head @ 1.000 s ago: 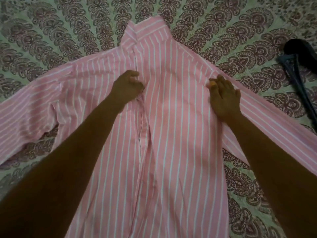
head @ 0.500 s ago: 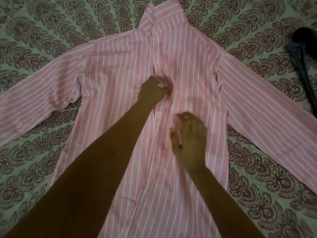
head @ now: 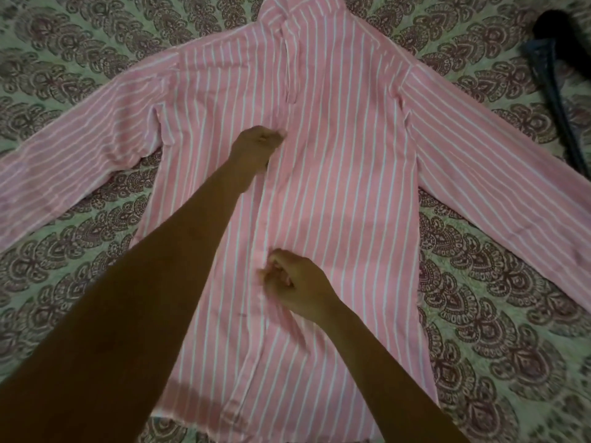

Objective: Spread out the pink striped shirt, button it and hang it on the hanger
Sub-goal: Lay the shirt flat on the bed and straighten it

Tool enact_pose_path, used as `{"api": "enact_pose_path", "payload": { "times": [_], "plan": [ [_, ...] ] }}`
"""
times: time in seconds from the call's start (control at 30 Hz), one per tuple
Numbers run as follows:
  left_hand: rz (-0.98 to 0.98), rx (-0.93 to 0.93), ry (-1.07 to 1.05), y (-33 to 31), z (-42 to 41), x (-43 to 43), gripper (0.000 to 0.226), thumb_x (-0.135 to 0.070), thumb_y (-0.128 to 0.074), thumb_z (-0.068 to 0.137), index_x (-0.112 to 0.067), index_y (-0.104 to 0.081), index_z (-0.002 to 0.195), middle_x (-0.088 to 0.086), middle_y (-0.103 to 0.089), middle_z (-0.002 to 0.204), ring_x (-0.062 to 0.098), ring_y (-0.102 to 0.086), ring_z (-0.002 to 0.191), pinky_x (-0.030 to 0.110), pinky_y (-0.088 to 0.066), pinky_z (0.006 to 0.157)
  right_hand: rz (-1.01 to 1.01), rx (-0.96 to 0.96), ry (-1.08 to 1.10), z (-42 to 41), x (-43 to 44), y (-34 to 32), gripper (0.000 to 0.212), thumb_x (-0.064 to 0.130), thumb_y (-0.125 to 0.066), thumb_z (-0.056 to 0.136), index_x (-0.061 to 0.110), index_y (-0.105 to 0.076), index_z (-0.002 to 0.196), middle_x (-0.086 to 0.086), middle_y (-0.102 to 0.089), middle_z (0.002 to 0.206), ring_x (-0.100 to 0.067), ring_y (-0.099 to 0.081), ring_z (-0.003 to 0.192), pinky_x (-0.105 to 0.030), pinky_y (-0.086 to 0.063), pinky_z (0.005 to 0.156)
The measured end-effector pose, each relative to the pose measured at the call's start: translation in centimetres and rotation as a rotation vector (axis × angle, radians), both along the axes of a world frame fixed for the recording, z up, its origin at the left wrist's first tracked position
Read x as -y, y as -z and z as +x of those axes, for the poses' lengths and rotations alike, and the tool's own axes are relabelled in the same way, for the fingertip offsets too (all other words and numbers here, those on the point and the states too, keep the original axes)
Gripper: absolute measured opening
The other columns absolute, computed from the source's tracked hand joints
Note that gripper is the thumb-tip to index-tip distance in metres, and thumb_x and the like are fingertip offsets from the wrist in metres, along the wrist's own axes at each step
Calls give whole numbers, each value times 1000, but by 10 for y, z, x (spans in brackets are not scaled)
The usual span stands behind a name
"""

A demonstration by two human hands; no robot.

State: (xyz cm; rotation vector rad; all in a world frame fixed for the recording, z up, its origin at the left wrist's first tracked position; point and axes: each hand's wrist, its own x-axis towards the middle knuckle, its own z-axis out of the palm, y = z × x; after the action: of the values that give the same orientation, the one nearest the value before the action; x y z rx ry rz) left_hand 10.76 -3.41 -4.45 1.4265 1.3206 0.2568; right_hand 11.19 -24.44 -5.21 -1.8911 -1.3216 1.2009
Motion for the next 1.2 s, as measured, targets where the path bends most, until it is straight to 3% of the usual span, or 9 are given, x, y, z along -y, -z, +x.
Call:
{"api": "enact_pose_path", "payload": {
  "times": [0.07, 0.23, 0.4, 0.6, 0.8, 0.9, 0.97, 1.07, 1.2],
  "plan": [
    [-149, 16, 60, -4, -20, 15, 19, -35, -56, 90, -19, -57, 79, -3, -52, 68, 9, -49, 61, 20, -42, 54, 13, 92, -113, -9, 14, 3, 25, 32, -48, 84, 12, -60, 94, -5, -65, 94, -24, -60, 88, -28, -45, 73],
    [-290, -28, 253, -12, -88, 88, 4, -22, -65, 84, -24, -63, 84, -5, -64, 81, 7, -59, 74, 21, -46, 65, 70, 214, 8, -39, 71, 15, 25, 27, -45, 81, 15, -65, 91, -4, -65, 91, -24, -63, 81, -31, -55, 68],
    [-428, -83, 265, -6, -156, 175, 30, -14, -74, 76, -8, -66, 105, 10, -70, 103, 19, -67, 89, 25, -53, 78, 5, 329, 13, -57, 140, 19, 35, 35, -54, 81, 19, -56, 112, -3, -57, 97, -22, -58, 83, -32, -52, 70],
    [-342, -239, 502, -2, -198, 234, 54, -38, -75, 73, -16, -60, 120, -3, -62, 121, 13, -56, 112, 31, -43, 95, -37, 501, -209, -68, 176, 18, 72, 64, -51, 76, 19, -41, 132, -8, -54, 123, -23, -45, 113, -37, -42, 91],
    [-262, -475, 594, -12, -218, 264, 41, -28, -61, 87, 5, -57, 112, 21, -61, 109, 30, -57, 100, 26, -36, 75, 14, 680, -472, -66, 202, 19, 73, 64, -44, 75, 21, -41, 133, -9, -46, 139, -27, -41, 123, -40, -25, 103],
    [-338, -455, 605, -16, -241, 276, 31, -24, -60, 88, 5, -59, 97, 3, -51, 76, 17, -49, 71, 21, -34, 60, 155, 749, -519, -63, 219, 23, 46, 40, -40, 85, 21, -50, 126, -5, -52, 136, -26, -49, 125, -43, -16, 111],
    [-379, -404, 576, -11, -258, 282, 26, -27, -62, 86, -1, -61, 89, 2, -56, 77, 19, -52, 73, 20, -39, 63, 240, 747, -510, -61, 226, 24, 42, 30, -43, 84, 16, -59, 120, -4, -58, 129, -25, -54, 121, -40, -14, 112],
    [-541, -292, 454, -5, -279, 293, 21, -26, -65, 84, -7, -66, 94, 5, -70, 88, 15, -68, 77, 27, -51, 72, 267, 705, -485, -63, 233, 17, 36, 23, -45, 83, 12, -67, 109, -5, -64, 122, -25, -58, 116, -39, -27, 108],
    [-520, -302, 260, -1, -281, 310, 16, -22, -68, 82, -6, -66, 82, -7, -69, 64, 8, -67, 55, 29, -56, 68, 97, 719, -384, -69, 235, 5, 33, 24, -56, 80, 14, -63, 111, -6, -66, 115, -23, -65, 99, -34, -49, 89]
  ]
}}
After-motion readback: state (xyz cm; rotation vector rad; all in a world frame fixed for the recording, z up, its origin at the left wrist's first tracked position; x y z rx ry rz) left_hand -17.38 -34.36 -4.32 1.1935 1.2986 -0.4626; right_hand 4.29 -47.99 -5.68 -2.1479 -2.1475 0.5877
